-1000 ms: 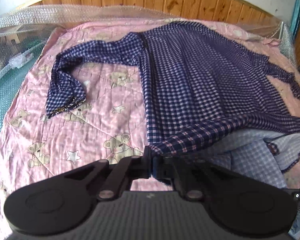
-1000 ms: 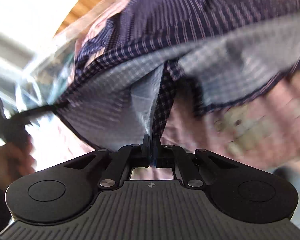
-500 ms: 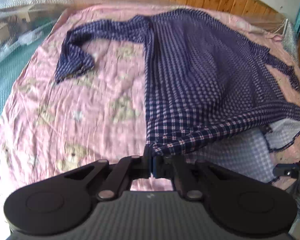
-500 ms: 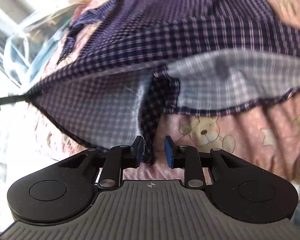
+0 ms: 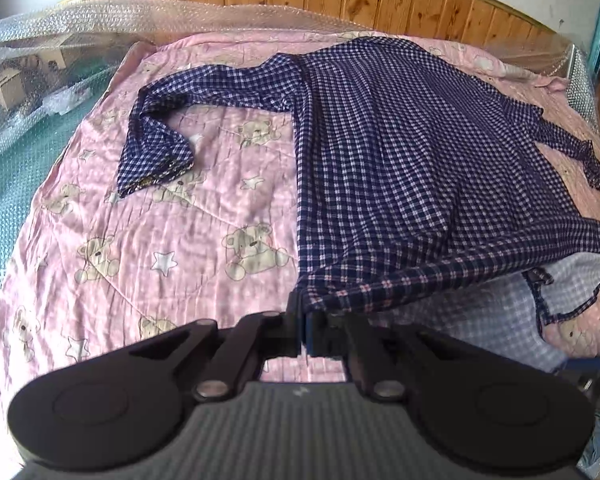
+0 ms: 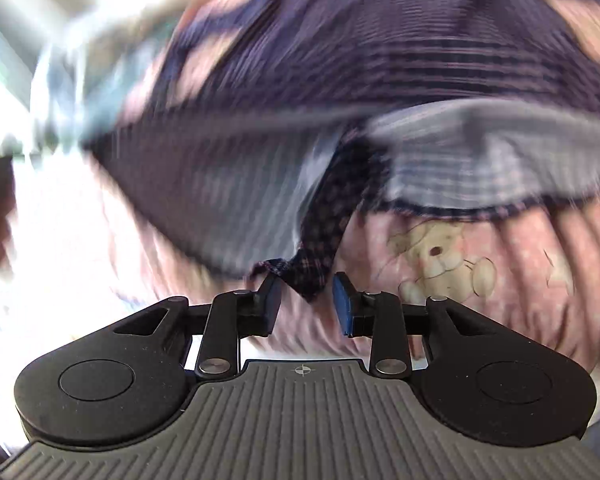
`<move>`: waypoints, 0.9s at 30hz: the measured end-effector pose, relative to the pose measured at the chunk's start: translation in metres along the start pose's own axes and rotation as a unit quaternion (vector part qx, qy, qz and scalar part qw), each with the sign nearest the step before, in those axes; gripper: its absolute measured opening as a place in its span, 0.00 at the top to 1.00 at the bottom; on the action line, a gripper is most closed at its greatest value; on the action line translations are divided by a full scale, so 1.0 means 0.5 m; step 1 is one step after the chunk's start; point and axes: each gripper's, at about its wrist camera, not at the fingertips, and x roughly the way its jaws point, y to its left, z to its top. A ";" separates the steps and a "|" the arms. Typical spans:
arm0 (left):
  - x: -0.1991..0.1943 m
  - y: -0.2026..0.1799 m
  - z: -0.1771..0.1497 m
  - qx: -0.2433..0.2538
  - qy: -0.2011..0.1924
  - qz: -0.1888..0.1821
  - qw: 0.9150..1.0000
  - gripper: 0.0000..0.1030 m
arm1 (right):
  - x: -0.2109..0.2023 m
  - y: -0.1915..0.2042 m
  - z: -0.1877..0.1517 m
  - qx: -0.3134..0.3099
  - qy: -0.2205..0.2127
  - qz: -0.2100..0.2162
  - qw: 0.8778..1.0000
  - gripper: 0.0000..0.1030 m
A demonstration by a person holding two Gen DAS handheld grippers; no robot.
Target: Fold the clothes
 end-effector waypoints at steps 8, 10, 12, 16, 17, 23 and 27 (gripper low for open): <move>-0.005 0.001 -0.010 0.015 -0.003 0.013 1.000 0.96 | 0.039 0.005 -0.008 -0.027 0.022 -0.001 0.999 0.88; -0.006 0.001 -0.009 0.023 -0.001 0.017 1.000 0.92 | 0.046 0.031 -0.018 -0.086 0.052 -0.008 0.995 0.89; -0.005 0.002 -0.011 0.028 0.004 0.023 0.999 0.80 | 0.039 0.044 -0.027 -0.126 0.066 -0.027 0.989 0.88; -0.005 0.011 -0.021 0.022 0.004 0.031 0.999 0.63 | 0.012 0.093 0.009 -0.190 -0.011 -0.101 0.977 0.76; -0.004 0.016 -0.023 0.017 0.006 0.028 0.999 0.61 | 0.015 0.107 0.019 -0.216 -0.025 -0.122 0.968 0.64; 0.019 0.015 -0.026 -0.001 0.023 0.010 1.000 0.61 | 0.124 0.153 0.027 -0.404 -0.029 -0.221 0.887 0.57; 0.016 0.002 -0.022 0.011 0.018 0.010 1.000 0.61 | 0.089 0.147 0.022 -0.423 -0.039 -0.205 0.882 1.00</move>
